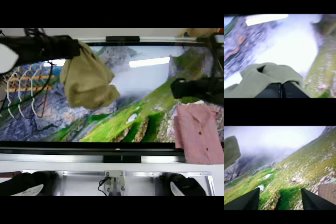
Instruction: Fold the shirts.
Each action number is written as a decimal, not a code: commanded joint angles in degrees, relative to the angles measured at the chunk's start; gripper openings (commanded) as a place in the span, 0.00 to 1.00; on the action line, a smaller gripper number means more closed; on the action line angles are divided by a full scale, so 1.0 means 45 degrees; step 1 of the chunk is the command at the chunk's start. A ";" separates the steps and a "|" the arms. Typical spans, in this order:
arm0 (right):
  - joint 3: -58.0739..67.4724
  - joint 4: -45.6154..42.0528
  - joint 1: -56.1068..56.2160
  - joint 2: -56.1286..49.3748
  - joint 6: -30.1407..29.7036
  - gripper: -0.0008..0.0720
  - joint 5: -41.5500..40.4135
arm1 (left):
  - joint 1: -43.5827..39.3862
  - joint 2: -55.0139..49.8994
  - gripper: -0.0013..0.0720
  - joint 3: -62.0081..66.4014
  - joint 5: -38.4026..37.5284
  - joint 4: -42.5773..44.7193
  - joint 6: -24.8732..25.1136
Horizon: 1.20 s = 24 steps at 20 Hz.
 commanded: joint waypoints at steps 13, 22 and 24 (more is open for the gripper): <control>-0.8694 0.6028 0.0015 0.2195 0.0903 0.87 -0.0500 | -0.2283 0.0976 0.09 -0.7946 -0.2647 0.1695 -0.1928; -1.2060 0.9355 0.0092 0.1817 -0.0151 0.87 -0.2997 | -0.2263 0.0976 0.09 -0.7941 -0.2628 0.1826 -0.1933; -1.2060 1.0647 0.1039 0.0597 -0.0933 0.87 -0.3672 | -0.2263 0.0976 0.09 -0.7941 -0.2623 0.1826 -0.1933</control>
